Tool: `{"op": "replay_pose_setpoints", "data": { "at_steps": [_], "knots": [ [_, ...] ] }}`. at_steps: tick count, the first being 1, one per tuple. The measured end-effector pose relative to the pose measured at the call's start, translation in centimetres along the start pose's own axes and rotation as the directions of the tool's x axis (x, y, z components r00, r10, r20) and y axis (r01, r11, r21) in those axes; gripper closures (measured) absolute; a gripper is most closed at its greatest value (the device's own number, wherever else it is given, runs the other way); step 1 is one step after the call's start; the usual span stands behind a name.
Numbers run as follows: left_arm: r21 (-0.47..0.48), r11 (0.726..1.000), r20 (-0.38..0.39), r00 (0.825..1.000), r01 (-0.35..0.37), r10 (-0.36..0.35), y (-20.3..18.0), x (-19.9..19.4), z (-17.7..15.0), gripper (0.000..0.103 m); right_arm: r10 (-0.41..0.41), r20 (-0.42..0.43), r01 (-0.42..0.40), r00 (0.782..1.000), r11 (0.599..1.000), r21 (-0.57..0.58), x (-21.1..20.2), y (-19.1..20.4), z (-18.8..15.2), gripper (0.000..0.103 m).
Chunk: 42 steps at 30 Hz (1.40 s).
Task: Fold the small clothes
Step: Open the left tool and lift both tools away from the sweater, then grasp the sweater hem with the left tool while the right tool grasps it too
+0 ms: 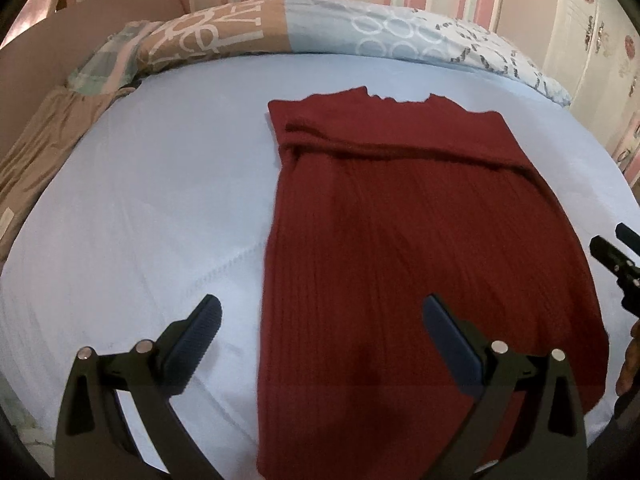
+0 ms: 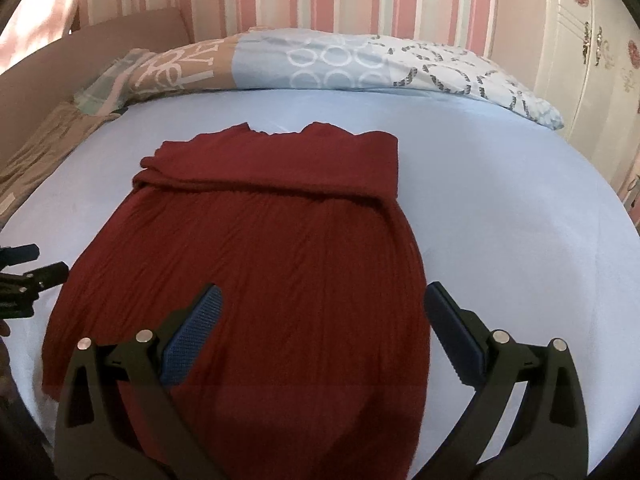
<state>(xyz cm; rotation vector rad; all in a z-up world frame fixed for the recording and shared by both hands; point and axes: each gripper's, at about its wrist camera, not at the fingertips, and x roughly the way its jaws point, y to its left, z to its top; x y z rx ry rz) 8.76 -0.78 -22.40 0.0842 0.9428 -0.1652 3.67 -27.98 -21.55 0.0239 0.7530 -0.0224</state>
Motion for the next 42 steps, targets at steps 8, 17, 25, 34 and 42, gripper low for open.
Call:
{"op": "replay_pose_setpoints", "data": {
  "at_steps": [8, 17, 25, 34, 42],
  "knots": [
    [-0.014, 1.0, -0.017, 1.0, 0.024, -0.024, -0.3, -1.5, -3.4, 0.002, -0.005, 0.021, 0.005, 1.0, 1.0, -0.001, -3.1, -0.1, -3.4, 0.003],
    [-0.011, 0.998, -0.018, 0.998, 0.062, -0.062, 0.7, -2.1, -7.2, 0.002, -0.036, -0.019, 0.036, 0.999, 0.999, 0.004, -4.3, -0.4, -6.6, 0.003],
    [-0.072, 0.991, -0.104, 0.988, 0.111, -0.118, 1.9, -0.3, -9.2, 0.002, -0.045, -0.003, 0.044, 0.999, 0.999, -0.021, -4.9, 0.0, -6.1, 0.003],
    [-0.066, 0.983, -0.15, 0.972, 0.17, -0.179, 1.1, -0.4, -10.3, 0.004, -0.066, -0.056, 0.066, 0.996, 0.998, -0.01, -5.0, -1.0, -7.1, 0.003],
    [0.04, 0.985, -0.164, 0.974, 0.166, -0.158, -1.2, -0.5, -10.4, 0.055, 0.039, -0.158, -0.006, 0.987, 0.979, 0.205, -4.8, -4.6, -9.3, 0.003]
  ]
}}
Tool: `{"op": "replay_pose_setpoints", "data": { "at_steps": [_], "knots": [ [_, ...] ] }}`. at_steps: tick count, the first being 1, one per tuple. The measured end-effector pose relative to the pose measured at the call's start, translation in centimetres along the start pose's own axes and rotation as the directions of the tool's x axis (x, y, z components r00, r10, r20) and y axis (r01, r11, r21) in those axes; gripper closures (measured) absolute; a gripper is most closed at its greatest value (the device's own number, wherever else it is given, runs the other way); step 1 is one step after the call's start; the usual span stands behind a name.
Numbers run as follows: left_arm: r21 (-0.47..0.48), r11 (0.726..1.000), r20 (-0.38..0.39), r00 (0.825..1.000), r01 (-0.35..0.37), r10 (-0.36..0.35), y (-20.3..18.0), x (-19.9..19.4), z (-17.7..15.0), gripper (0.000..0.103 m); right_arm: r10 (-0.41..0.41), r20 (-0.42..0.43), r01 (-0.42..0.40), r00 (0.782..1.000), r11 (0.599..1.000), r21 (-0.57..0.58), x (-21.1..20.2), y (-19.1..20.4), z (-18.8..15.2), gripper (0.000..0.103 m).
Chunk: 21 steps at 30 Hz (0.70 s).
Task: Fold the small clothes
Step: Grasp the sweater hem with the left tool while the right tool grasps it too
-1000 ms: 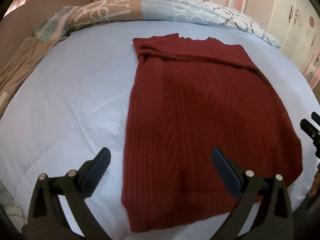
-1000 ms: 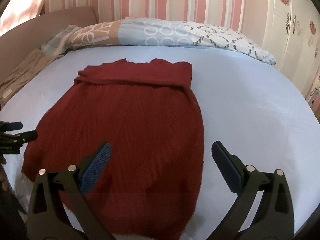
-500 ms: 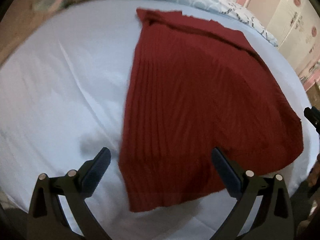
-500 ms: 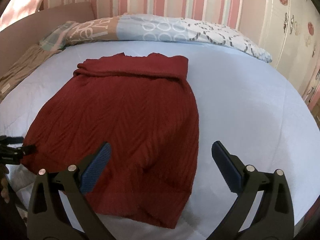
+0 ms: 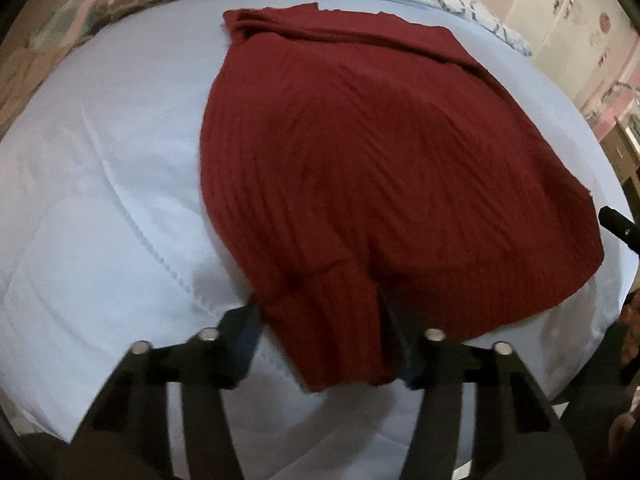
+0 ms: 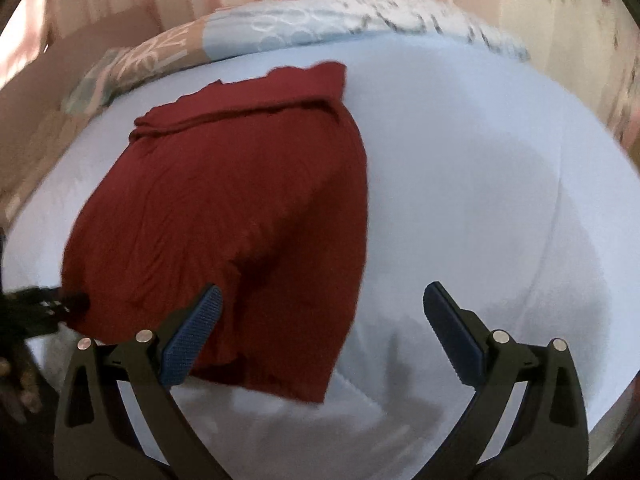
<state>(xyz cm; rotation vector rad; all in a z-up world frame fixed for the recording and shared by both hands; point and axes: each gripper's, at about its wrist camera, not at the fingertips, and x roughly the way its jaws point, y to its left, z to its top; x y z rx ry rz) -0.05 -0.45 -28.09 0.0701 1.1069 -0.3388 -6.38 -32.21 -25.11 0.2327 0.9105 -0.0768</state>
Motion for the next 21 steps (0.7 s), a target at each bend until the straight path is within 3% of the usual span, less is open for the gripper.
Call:
{"op": "replay_pose_setpoints", "data": {
  "at_steps": [5, 10, 13, 15, 19, 21],
  "knots": [
    [-0.035, 0.999, 0.019, 0.999, 0.029, -0.028, 0.9, -0.8, 0.1, 0.064, 0.038, 0.008, -0.038, 0.999, 0.999, 0.026, -0.8, -0.6, -0.4, 0.003],
    [-0.066, 0.996, 0.009, 0.999, 0.054, -0.054, 1.4, -0.7, 0.0, 0.064, -0.017, 0.006, 0.018, 1.0, 0.978, -0.208, -1.0, 2.4, -2.4, 0.003],
    [-0.059, 0.997, 0.01, 0.999, 0.047, -0.047, 1.1, -0.9, 0.2, 0.064, -0.021, -0.018, 0.015, 1.0, 0.958, -0.286, -0.6, 3.5, -4.0, 0.014],
    [-0.07, 0.996, 0.012, 0.998, 0.058, -0.058, 1.1, -1.0, 0.2, 0.064, -0.012, -0.046, -0.003, 0.999, 0.954, -0.3, 0.0, 3.7, -4.5, 0.028],
    [-0.071, 0.996, 0.014, 0.998, 0.062, -0.061, 1.3, -0.9, 0.2, 0.062, 0.001, -0.055, -0.018, 0.998, 0.952, -0.306, 1.2, 3.7, -4.3, 0.035],
    [-0.063, 0.997, 0.016, 0.999, 0.053, -0.052, 1.3, -1.0, 0.0, 0.062, 0.0, -0.075, -0.023, 0.997, 0.956, -0.294, 2.1, 3.6, -4.0, 0.044]
  ]
}}
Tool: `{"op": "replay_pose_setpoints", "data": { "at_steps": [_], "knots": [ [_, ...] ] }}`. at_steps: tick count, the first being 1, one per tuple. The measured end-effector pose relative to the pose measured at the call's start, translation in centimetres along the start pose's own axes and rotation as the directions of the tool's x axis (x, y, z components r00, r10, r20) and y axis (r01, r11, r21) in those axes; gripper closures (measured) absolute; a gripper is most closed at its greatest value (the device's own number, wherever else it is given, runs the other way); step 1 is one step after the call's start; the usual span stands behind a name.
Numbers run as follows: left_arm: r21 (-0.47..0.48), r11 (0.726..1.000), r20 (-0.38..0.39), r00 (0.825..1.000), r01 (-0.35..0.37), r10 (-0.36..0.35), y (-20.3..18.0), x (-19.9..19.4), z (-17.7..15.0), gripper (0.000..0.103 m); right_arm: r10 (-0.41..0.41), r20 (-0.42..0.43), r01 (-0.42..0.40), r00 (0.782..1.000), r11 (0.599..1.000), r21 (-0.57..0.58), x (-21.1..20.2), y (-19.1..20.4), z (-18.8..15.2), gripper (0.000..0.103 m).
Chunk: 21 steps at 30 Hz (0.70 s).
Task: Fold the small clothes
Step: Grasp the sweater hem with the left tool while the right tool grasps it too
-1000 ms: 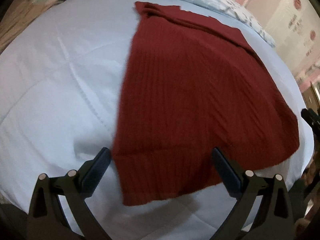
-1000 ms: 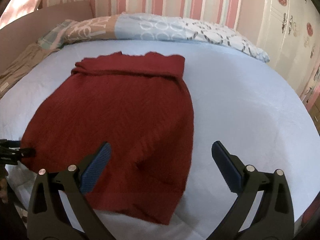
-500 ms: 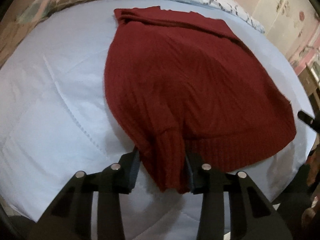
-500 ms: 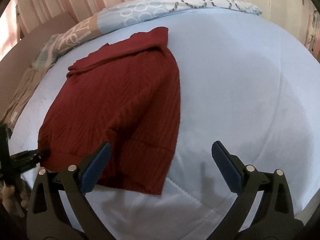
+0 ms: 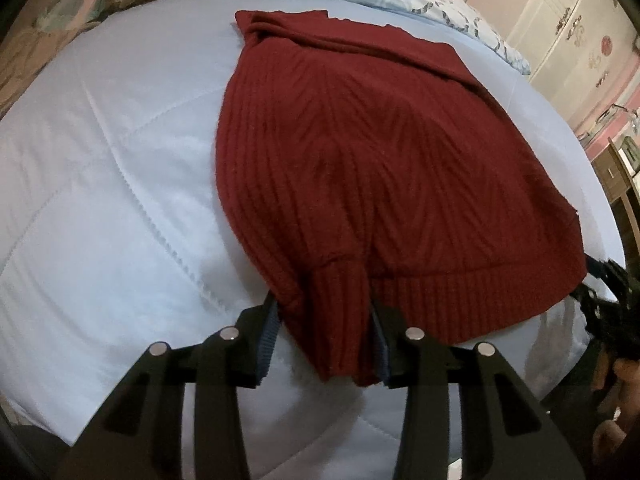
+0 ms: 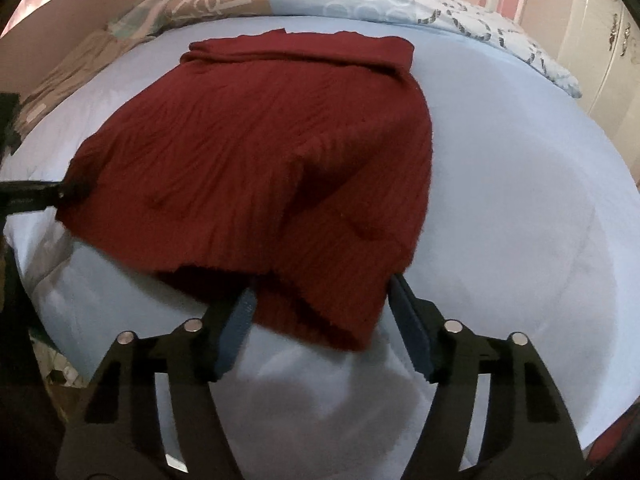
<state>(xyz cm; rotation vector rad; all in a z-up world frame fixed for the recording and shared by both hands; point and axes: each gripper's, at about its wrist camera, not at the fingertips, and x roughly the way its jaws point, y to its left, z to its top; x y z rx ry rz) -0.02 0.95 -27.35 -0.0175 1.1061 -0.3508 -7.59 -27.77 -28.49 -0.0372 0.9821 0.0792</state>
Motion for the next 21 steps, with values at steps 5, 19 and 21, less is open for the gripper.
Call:
{"op": "replay_pose_setpoints", "data": {
  "at_steps": [5, 19, 21],
  "knots": [
    [0.011, 1.0, -0.001, 1.0, -0.009, 0.009, 0.3, 0.1, -0.1, 0.061, 0.064, -0.001, -0.063, 0.998, 0.993, 0.101, 0.3, -2.1, 0.4, 0.091],
    [0.028, 0.999, -0.005, 0.999, -0.036, 0.036, 0.0, 0.3, -0.1, 0.057, 0.074, 0.063, -0.093, 0.995, 0.906, 0.413, -4.3, -9.2, -4.2, 0.086],
    [0.029, 0.999, -0.004, 0.999, -0.036, 0.036, 0.1, 0.3, -0.2, 0.057, 0.051, 0.12, -0.094, 0.991, 0.92, 0.38, -6.2, -8.5, -3.4, 0.061]
  ]
}}
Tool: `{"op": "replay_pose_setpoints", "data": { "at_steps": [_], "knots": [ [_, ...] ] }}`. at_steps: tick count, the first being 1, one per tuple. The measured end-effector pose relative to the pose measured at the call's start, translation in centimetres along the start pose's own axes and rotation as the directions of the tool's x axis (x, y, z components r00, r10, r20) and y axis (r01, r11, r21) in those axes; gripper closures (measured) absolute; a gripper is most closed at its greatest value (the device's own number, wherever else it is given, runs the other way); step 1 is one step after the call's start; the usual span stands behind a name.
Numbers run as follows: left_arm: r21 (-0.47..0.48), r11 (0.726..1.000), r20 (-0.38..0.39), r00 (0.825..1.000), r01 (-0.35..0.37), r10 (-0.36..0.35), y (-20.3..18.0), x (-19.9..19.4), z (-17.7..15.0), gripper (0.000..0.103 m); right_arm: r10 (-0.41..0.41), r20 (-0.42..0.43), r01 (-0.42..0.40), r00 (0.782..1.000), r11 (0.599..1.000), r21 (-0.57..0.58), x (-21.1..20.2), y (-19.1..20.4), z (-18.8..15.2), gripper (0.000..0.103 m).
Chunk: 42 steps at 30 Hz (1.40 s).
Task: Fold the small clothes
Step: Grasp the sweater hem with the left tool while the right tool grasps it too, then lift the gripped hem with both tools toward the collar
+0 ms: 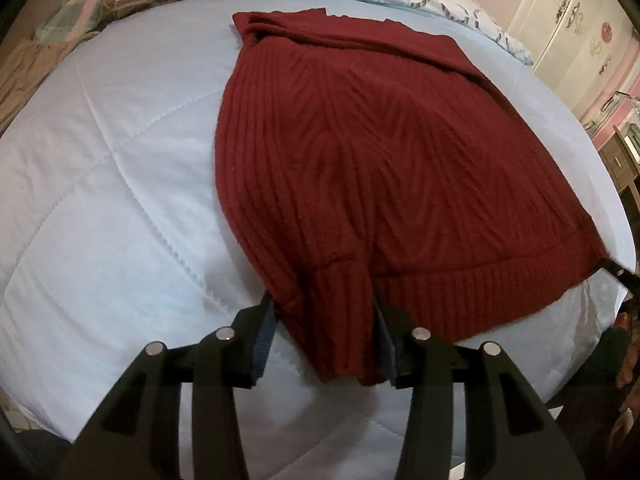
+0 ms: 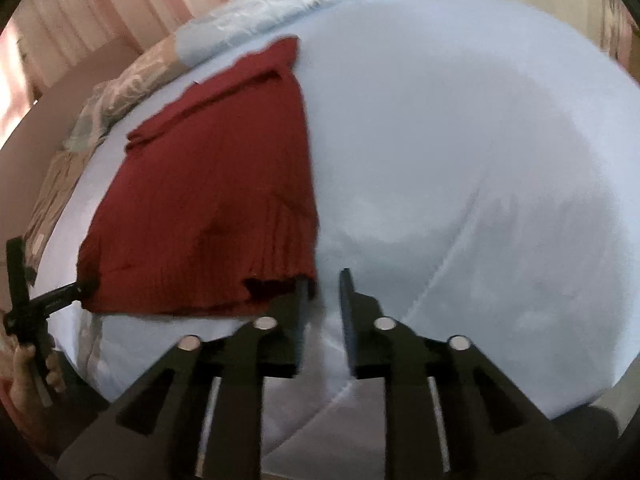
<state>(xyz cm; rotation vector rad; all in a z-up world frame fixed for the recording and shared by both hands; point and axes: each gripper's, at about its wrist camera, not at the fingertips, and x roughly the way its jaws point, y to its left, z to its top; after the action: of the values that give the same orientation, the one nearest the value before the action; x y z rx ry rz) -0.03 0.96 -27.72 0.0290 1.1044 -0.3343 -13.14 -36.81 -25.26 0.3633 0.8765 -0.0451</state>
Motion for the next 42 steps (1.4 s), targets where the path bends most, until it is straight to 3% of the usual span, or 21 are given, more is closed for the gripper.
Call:
{"op": "replay_pose_setpoints", "data": {
  "at_steps": [2, 4, 6, 8, 10, 12, 14, 16, 17, 18, 22, 28, 36, 42],
  "knots": [
    [-0.001, 1.0, -0.001, 1.0, 0.001, -0.001, 0.1, 0.0, 0.0, 0.057, -0.007, 0.055, 0.008, 0.998, 1.0, -0.02, -1.4, 0.7, 0.6, 0.036],
    [-0.002, 1.0, 0.0, 1.0, 0.002, -0.002, 0.1, -0.1, 0.0, 0.057, -0.008, 0.101, 0.013, 0.995, 0.999, -0.049, -2.6, 1.8, 1.5, 0.03],
    [0.0, 1.0, 0.0, 1.0, 0.0, 0.0, 0.1, 0.0, 0.0, 0.056, 0.007, 0.121, 0.001, 0.993, 0.998, -0.061, -2.9, 2.6, 2.3, 0.017],
    [-0.001, 1.0, 0.001, 1.0, -0.002, 0.002, 0.0, 0.0, 0.0, 0.056, 0.005, 0.079, 0.0, 0.997, 0.998, -0.064, -1.3, 3.5, 3.2, 0.012],
    [0.005, 1.0, 0.003, 1.0, -0.006, 0.006, 0.0, 0.0, -0.1, 0.056, -0.04, -0.014, 0.039, 0.999, 0.997, -0.062, 1.9, 4.1, 3.6, 0.013],
    [0.01, 1.0, 0.003, 1.0, -0.009, 0.009, -0.1, 0.0, -0.1, 0.055, -0.057, -0.078, 0.055, 0.995, 0.998, -0.03, 4.4, 4.0, 3.5, 0.023],
    [0.01, 1.0, 0.004, 1.0, -0.012, 0.012, -0.1, 0.0, -0.1, 0.055, -0.072, -0.119, 0.072, 0.99, 0.997, -0.006, 5.9, 3.7, 3.3, 0.026],
    [0.012, 1.0, 0.003, 1.0, -0.014, 0.014, -0.2, 0.0, 0.0, 0.055, -0.079, -0.157, 0.08, 0.984, 0.997, 0.0, 6.8, 3.6, 2.8, 0.04],
    [0.013, 1.0, 0.004, 1.0, -0.015, 0.015, -0.2, 0.1, 0.0, 0.055, -0.074, -0.177, 0.076, 0.981, 0.997, 0.004, 7.2, 3.5, 2.6, 0.055],
    [0.012, 1.0, 0.005, 1.0, -0.015, 0.015, -0.2, 0.1, 0.0, 0.055, -0.075, -0.185, 0.077, 0.98, 0.997, 0.004, 7.3, 3.4, 2.4, 0.063],
    [0.016, 1.0, 0.007, 1.0, -0.017, 0.017, -0.1, 0.2, 0.1, 0.055, -0.047, -0.176, 0.048, 0.983, 0.999, 0.001, 7.1, 2.9, 1.9, 0.084],
    [0.028, 1.0, 0.014, 1.0, -0.011, 0.011, -0.1, 0.3, 0.2, 0.06, -0.044, -0.165, 0.03, 0.985, 0.996, -0.086, 6.4, 4.1, 2.3, 0.091],
    [0.046, 0.999, 0.033, 0.999, -0.014, 0.013, -0.5, -0.1, 0.4, 0.067, -0.007, -0.091, -0.002, 0.996, 0.995, -0.101, 4.7, 4.5, 3.9, 0.092],
    [0.055, 0.998, 0.036, 0.999, -0.024, 0.022, -0.8, -0.5, 0.4, 0.067, -0.021, -0.096, 0.013, 0.995, 0.996, -0.092, 5.3, 4.0, 3.9, 0.092]
  ]
}}
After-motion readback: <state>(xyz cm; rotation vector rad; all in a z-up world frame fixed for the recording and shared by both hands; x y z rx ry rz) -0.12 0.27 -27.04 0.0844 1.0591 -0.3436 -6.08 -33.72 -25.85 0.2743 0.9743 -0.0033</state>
